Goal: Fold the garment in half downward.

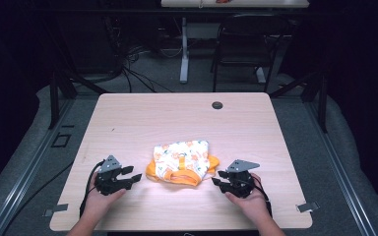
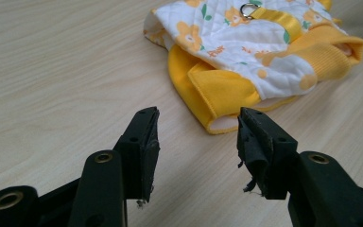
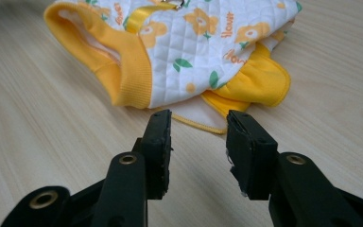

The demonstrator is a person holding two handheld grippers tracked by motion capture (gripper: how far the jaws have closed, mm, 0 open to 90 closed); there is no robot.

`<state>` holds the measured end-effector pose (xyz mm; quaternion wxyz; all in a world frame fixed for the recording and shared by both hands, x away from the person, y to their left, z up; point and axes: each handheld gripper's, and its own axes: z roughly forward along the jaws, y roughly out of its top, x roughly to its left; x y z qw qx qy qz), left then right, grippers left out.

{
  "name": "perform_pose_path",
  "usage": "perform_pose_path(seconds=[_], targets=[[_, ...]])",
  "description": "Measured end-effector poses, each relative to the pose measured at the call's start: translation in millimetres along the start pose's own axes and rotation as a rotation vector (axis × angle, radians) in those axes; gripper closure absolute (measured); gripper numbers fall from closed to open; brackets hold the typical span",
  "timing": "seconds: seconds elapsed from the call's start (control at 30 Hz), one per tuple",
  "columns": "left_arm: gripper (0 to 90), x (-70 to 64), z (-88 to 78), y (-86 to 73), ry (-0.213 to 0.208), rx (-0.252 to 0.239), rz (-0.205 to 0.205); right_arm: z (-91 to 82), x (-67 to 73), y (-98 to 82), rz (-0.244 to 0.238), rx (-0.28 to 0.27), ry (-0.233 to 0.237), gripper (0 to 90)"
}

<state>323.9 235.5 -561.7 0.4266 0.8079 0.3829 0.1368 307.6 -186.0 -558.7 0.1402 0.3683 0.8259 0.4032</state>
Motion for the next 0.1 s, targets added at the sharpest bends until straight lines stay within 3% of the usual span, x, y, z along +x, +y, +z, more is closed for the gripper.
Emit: perform_pose_path(seconds=[0.1], targets=[[49.0,-0.3,0.3,0.0,-0.001,-0.003,-0.006,0.7,2.1,-0.1,-0.019,0.001,-0.003,59.6]])
